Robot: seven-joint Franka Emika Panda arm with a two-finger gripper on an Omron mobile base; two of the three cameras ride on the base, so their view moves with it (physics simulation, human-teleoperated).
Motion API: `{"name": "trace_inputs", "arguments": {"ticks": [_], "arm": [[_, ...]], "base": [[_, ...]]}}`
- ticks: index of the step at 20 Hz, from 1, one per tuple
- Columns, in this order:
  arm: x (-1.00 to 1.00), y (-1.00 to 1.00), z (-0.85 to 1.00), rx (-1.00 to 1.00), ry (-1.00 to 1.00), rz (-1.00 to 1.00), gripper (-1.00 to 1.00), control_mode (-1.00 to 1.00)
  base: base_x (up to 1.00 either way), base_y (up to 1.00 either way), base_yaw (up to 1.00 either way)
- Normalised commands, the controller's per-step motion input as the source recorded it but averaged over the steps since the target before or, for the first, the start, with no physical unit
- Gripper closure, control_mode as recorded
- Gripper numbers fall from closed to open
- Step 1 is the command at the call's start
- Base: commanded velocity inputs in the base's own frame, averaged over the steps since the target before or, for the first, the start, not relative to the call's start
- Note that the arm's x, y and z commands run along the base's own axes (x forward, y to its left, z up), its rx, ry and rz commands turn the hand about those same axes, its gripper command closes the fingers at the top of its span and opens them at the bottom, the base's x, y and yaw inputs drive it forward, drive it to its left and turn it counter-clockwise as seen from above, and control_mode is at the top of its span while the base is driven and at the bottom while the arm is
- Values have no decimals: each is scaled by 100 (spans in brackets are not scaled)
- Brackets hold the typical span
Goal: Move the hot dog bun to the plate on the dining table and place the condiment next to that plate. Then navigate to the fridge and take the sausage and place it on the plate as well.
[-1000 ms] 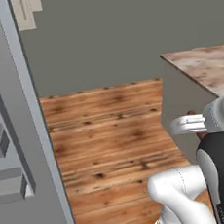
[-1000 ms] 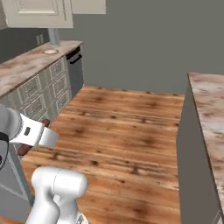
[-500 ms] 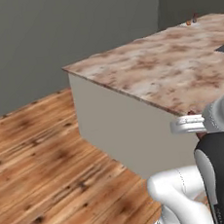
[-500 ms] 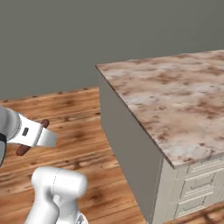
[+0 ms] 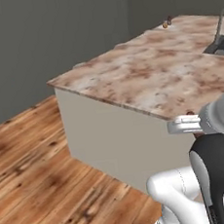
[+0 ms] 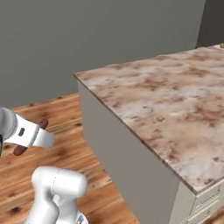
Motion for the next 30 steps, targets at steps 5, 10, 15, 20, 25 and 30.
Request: {"name": "trace_inputs", "arguments": {"ticks": [5, 10, 15, 20, 25, 30], "arm": [[0, 0, 0, 0, 0, 0, 100, 100], [0, 0, 0, 0, 0, 0, 100, 100], [0, 0, 0, 0, 0, 0, 100, 100], [0, 0, 0, 0, 0, 0, 100, 100], [0, 0, 0, 0, 0, 0, 100, 100], [0, 0, 0, 0, 0, 0, 100, 100]], "base": [[100, 100, -19], [100, 92, -20], [100, 85, -25], [100, 86, -27], [100, 89, -29], [100, 91, -29]]}}
